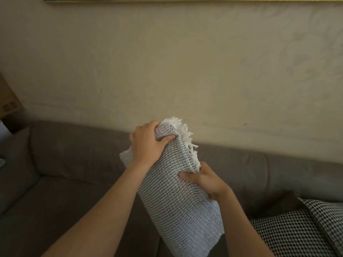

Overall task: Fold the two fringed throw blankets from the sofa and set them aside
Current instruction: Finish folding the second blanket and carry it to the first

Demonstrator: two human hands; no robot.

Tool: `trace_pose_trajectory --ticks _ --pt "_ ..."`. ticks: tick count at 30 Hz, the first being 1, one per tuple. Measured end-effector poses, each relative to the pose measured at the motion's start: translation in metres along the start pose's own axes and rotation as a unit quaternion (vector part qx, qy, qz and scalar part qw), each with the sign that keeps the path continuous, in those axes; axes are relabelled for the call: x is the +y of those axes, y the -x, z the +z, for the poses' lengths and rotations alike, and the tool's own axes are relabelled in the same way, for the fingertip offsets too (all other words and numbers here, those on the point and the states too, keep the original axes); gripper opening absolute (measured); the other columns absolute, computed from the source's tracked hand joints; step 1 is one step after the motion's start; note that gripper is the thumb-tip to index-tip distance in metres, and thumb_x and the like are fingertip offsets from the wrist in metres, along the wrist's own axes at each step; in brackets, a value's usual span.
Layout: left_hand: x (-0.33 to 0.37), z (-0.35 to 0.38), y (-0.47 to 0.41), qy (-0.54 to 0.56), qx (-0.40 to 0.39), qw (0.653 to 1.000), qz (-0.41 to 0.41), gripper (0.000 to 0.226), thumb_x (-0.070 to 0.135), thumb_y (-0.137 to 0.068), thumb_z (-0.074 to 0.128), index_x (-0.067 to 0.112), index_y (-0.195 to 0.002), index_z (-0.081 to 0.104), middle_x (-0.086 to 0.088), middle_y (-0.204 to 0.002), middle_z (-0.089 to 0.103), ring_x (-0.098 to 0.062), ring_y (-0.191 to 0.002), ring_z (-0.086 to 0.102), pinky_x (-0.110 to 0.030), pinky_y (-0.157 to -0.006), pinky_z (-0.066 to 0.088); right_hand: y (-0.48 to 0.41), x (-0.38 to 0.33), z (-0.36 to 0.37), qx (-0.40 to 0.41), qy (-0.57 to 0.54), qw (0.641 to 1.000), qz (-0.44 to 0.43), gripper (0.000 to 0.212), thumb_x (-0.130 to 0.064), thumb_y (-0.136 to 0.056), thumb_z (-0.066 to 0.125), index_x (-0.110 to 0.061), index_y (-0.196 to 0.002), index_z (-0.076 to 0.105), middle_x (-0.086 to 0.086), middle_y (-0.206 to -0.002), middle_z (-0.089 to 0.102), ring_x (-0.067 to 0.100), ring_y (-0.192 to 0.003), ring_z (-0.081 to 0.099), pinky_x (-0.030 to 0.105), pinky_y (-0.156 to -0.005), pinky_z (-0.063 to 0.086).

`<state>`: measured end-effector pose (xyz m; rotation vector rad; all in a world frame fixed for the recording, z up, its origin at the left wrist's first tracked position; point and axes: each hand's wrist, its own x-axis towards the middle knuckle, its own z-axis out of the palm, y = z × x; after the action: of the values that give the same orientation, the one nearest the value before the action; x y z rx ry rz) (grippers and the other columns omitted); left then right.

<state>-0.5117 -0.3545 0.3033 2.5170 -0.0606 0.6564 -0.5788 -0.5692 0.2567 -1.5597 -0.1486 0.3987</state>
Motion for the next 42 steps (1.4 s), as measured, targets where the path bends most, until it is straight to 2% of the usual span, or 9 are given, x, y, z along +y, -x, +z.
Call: trace_pose_trajectory --ticks 4,8,13,16,22,27,31,37,42 --pt "-0.014 0.017 0.021 0.111 -0.017 0.987 -0.118 0.084 0.068 -0.094 0.062 0.025 -0.16 0.032 -0.009 -0.162 0.037 -0.032 -0.151 0.034 -0.064 -0.117 0.032 0.003 -0.005 -0.003 0.038 -0.073 0.997 0.0 0.031 -0.004 -0.092 0.076 -0.007 -0.123 0.074 0.019 -0.121 0.076 0.041 -0.111 0.074 0.061 -0.103 0.055" --pt "-0.032 0.03 0.043 0.252 -0.137 0.887 -0.36 0.102 0.077 -0.095 0.049 0.014 -0.168 0.017 -0.021 -0.173 0.021 -0.039 -0.159 0.022 -0.055 -0.127 0.026 0.008 -0.007 -0.008 0.079 -0.177 0.981 -0.004 0.029 -0.002 -0.091 0.073 -0.011 -0.119 0.078 0.024 -0.122 0.074 0.044 -0.109 0.073 0.06 -0.1 0.056" --pt "-0.051 0.039 0.066 0.459 -0.288 0.681 -0.492 0.11 0.103 -0.074 0.039 0.025 -0.15 0.059 -0.013 -0.146 0.063 -0.037 -0.133 0.059 -0.062 -0.114 0.044 0.003 -0.005 -0.011 0.066 -0.322 0.943 -0.048 0.054 -0.013 -0.089 0.074 -0.009 -0.142 0.063 0.026 -0.139 0.065 0.047 -0.122 0.065 0.061 -0.106 0.051" --pt "-0.051 0.037 0.066 0.537 -0.272 0.628 -0.494 0.09 0.091 -0.083 0.049 0.018 -0.128 0.075 -0.016 -0.127 0.075 -0.036 -0.122 0.066 -0.053 -0.108 0.05 -0.006 -0.005 -0.014 0.088 -0.347 0.932 -0.061 0.056 -0.016 -0.093 0.071 -0.008 -0.147 0.058 0.024 -0.142 0.064 0.046 -0.129 0.062 0.063 -0.112 0.047" --pt "-0.056 0.023 0.052 0.532 -0.277 0.664 -0.446 0.047 0.04 -0.087 0.071 0.007 -0.12 0.077 -0.017 -0.115 0.078 -0.033 -0.102 0.072 -0.044 -0.093 0.056 -0.016 -0.004 -0.038 0.26 -0.267 0.926 0.058 0.05 -0.02 -0.091 0.08 -0.001 -0.133 0.063 0.021 -0.116 0.077 0.041 -0.103 0.077 0.059 -0.09 0.062" --pt "-0.063 0.025 0.039 0.373 -0.232 0.799 -0.411 0.054 0.035 -0.079 0.087 0.0 -0.118 0.071 -0.015 -0.107 0.079 -0.032 -0.098 0.077 -0.043 -0.087 0.061 -0.015 0.009 -0.041 0.342 -0.072 0.924 0.157 0.072 -0.038 -0.092 0.08 0.004 -0.142 0.049 0.018 -0.108 0.066 0.037 -0.1 0.069 0.055 -0.092 0.06" --pt "-0.056 0.023 0.041 0.329 -0.133 0.857 -0.374 0.068 0.036 -0.082 0.088 0.026 -0.13 0.041 0.001 -0.116 0.053 -0.023 -0.109 0.06 -0.042 -0.095 0.053 -0.014 0.017 -0.035 0.365 0.115 0.908 0.171 0.078 -0.048 -0.092 0.075 0.005 -0.142 0.048 0.019 -0.125 0.066 0.037 -0.114 0.064 0.048 -0.097 0.056" --pt "-0.054 0.023 0.036 0.305 -0.032 0.874 -0.377 0.051 0.018 -0.084 0.082 0.031 -0.125 0.055 -0.002 -0.132 0.04 -0.021 -0.104 0.057 -0.042 -0.097 0.053 -0.011 0.021 -0.031 0.388 -0.011 0.917 0.095 0.051 -0.027 -0.095 0.072 -0.02 -0.138 0.046 0.006 -0.129 0.05 0.015 -0.098 0.056 0.041 -0.085 0.048" --pt "-0.047 0.026 0.036 0.232 0.033 0.937 -0.261 0.023 0.019 -0.092 0.075 0.029 -0.113 0.078 0.006 -0.119 0.07 -0.014 -0.105 0.068 -0.033 -0.098 0.053 -0.014 0.023 -0.023 0.432 0.006 0.9 0.064 0.022 -0.029 -0.099 0.066 -0.025 -0.118 0.056 0.002 -0.109 0.062 0.019 -0.09 0.063 0.038 -0.074 0.056"
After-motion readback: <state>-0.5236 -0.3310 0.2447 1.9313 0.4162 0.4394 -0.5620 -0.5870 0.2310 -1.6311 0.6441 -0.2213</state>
